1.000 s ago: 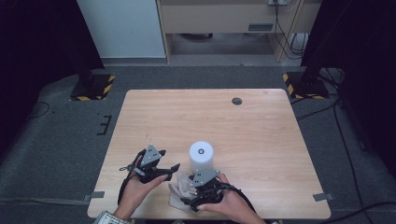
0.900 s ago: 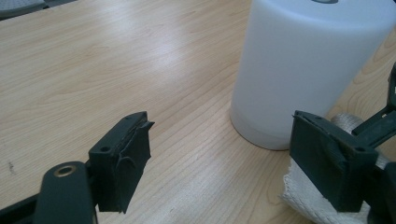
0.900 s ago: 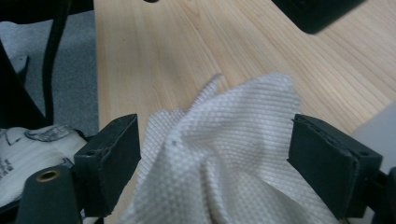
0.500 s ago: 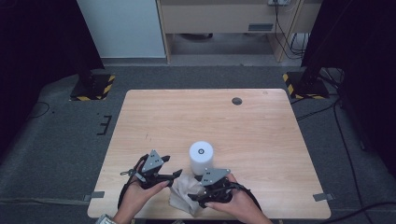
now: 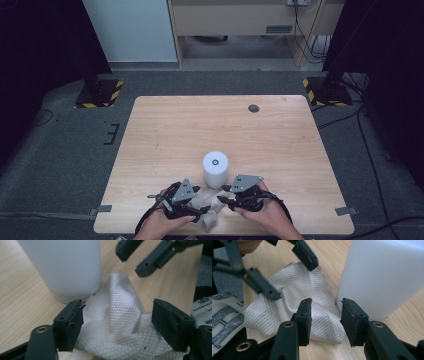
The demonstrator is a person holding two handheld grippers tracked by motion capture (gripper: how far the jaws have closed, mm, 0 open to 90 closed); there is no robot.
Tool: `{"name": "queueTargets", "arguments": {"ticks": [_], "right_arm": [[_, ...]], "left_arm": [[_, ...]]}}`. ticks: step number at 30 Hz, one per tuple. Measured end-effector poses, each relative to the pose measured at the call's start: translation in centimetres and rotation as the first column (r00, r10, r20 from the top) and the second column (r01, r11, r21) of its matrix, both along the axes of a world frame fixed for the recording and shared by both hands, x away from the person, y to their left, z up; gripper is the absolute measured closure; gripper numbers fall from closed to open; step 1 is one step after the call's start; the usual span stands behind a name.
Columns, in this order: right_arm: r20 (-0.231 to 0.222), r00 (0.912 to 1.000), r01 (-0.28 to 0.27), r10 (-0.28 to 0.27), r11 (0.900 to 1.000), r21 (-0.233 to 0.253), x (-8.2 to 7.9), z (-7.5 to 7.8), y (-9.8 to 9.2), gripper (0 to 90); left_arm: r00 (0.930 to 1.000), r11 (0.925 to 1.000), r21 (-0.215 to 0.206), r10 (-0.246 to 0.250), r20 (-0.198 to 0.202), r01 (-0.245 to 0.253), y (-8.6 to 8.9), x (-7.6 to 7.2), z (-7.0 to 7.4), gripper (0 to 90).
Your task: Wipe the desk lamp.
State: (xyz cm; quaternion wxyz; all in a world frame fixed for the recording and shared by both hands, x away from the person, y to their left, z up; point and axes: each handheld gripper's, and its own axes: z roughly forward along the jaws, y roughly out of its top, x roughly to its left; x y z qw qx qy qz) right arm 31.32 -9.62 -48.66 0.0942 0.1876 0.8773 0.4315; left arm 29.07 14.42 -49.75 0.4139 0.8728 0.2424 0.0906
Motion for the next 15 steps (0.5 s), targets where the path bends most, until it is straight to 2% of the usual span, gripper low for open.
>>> {"name": "queueTargets", "arguments": {"ticks": [4, 7, 12, 15], "right_arm": [[-0.001, 0.9998, 0.021, -0.021, 1.000, -0.004, 0.3, 0.0, -0.4, 60.6], [0.000, 0.9994, 0.034, -0.034, 0.999, -0.005, 0.5, 0.0, -0.6, 59.5], [0.001, 0.9989, 0.046, -0.046, 0.999, 0.007, 0.6, 0.2, -1.0, 58.0], [0.000, 0.9982, 0.060, -0.060, 0.998, 0.014, 0.8, 0.4, -1.3, 55.6]], "left_arm": [[0.9991, 0.9989, 0.035, -0.030, -0.031, 0.031, -0.7, 0.0, -0.8, 20.1], [0.9980, 0.9961, 0.079, -0.036, -0.051, 0.040, -1.0, 0.1, -1.5, 18.4], [0.9963, 0.9865, 0.157, -0.034, -0.079, 0.046, -1.1, 0.4, -2.4, 19.6], [0.9967, 0.9868, 0.156, -0.034, -0.073, 0.045, -1.0, 0.4, -2.5, 21.7]]}}
